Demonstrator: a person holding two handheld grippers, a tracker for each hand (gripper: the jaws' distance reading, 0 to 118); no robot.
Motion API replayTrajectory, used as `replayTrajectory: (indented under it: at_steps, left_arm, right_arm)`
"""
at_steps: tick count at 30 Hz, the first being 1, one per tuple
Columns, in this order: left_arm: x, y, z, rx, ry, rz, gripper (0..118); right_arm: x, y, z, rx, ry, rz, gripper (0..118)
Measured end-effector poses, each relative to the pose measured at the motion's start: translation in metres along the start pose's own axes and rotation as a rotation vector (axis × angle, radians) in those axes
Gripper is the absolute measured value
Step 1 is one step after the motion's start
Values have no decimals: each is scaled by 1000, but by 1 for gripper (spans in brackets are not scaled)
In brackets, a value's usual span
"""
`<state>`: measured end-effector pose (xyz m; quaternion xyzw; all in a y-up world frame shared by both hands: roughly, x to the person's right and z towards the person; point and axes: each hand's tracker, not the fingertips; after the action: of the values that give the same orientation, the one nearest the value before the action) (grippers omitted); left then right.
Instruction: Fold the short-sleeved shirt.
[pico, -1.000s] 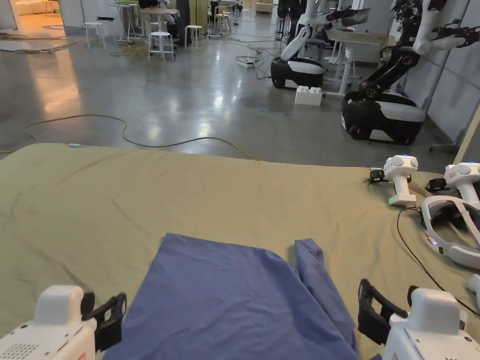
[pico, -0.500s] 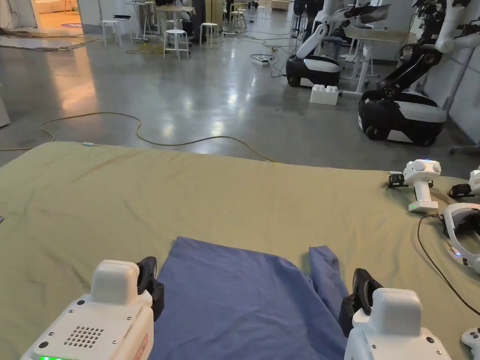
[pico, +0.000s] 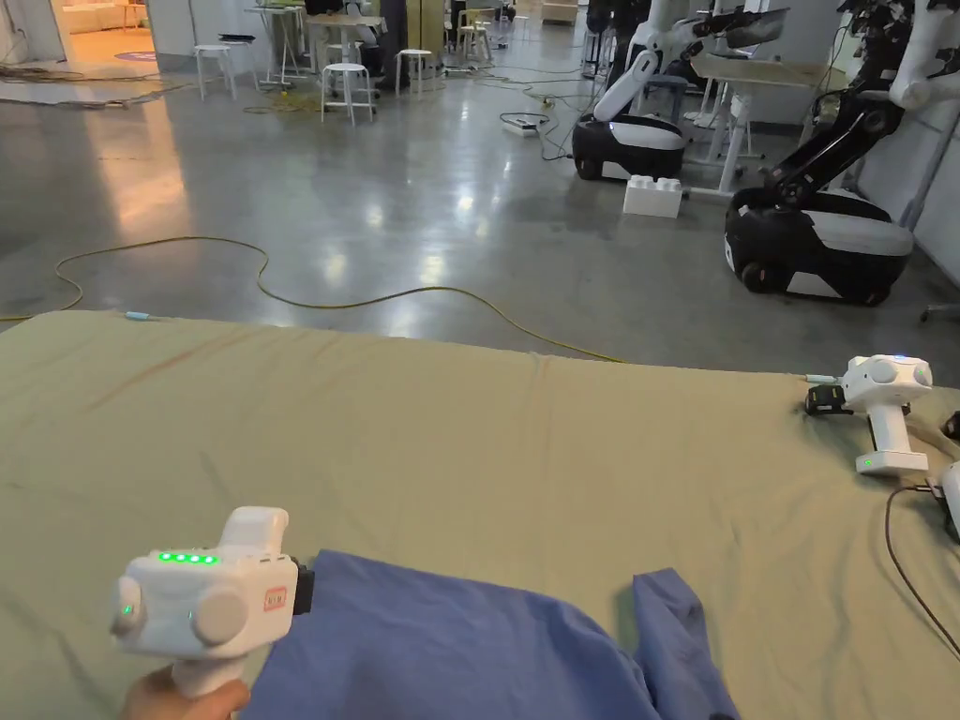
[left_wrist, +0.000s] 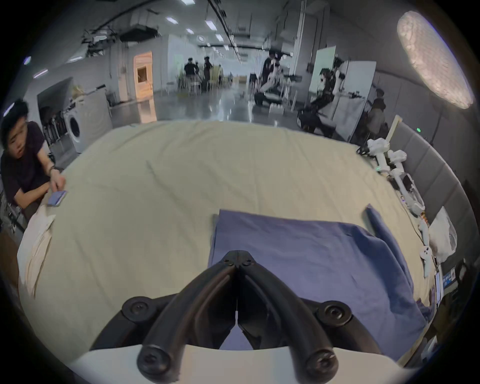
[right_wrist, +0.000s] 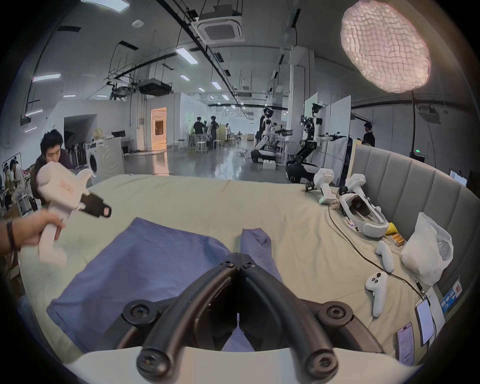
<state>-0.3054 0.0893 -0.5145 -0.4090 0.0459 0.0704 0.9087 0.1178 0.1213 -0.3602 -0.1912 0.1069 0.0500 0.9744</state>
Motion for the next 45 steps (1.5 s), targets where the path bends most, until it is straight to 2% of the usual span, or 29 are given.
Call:
replayTrajectory:
  at_steps: [2,3,5,7,8,12,16,19,22,26,30,31,34,35,37,38,40,42,45]
  left_arm:
    - [-7,30,-42,-54,8,9,0]
    - [-9,42,-58,-96,0,15,6]
    - [-12,62,-87,-135,-46,43,28]
    - [-16,73,-118,-198,-65,67,59]
    - [-14,77,-130,-234,-44,62,64]
    - [7,70,-150,-346,91,-45,64]
    - [7,64,-146,-313,112,30,66]
    - [5,65,-136,-282,116,42,66]
    - [7,63,-135,-301,206,-40,66]
    - [0,53,-148,-348,154,2,66]
    - [14,45,-141,-297,200,-19,63]
    - [18,42,-138,-289,203,-36,57]
    - [26,39,-138,-275,143,-88,11]
    - [29,38,-137,-286,129,-120,5]
    - [31,33,-130,-279,126,-161,4]
    - [29,32,-126,-270,110,-162,4]
    - [25,29,-109,-254,35,-124,4]
    - [23,26,-84,-191,35,-125,4]
    - [13,18,-40,-111,-1,-88,4]
  right_arm:
    - [8,-5,-12,-25,-16,3,0]
    - [12,-8,-15,-37,-26,4,0]
    - [19,-13,-23,-65,-49,5,0]
    - [28,-21,-26,-89,-73,7,0]
    - [32,-25,-27,-102,-85,8,0]
    - [49,-38,-29,-153,-123,-1,0]
    - [62,-44,-26,-174,-148,-8,0]
    - [68,-46,-25,-178,-161,-5,0]
    - [68,-45,-26,-186,-158,-11,0]
    - [64,-44,-27,-180,-148,-8,0]
    - [63,-41,-35,-186,-130,-13,0]
    - [64,-40,-39,-187,-131,-17,0]
    - [74,-33,-60,-230,-133,-37,1]
    - [80,-30,-70,-247,-137,-52,8]
    - [92,-23,-93,-301,-109,-99,51]
    - [99,-20,-106,-328,-89,-127,64]
    - [110,-16,-132,-384,-61,-169,65]
    - [114,-11,-157,-416,-49,-180,65]
    - [111,-11,-198,-529,35,-132,65]
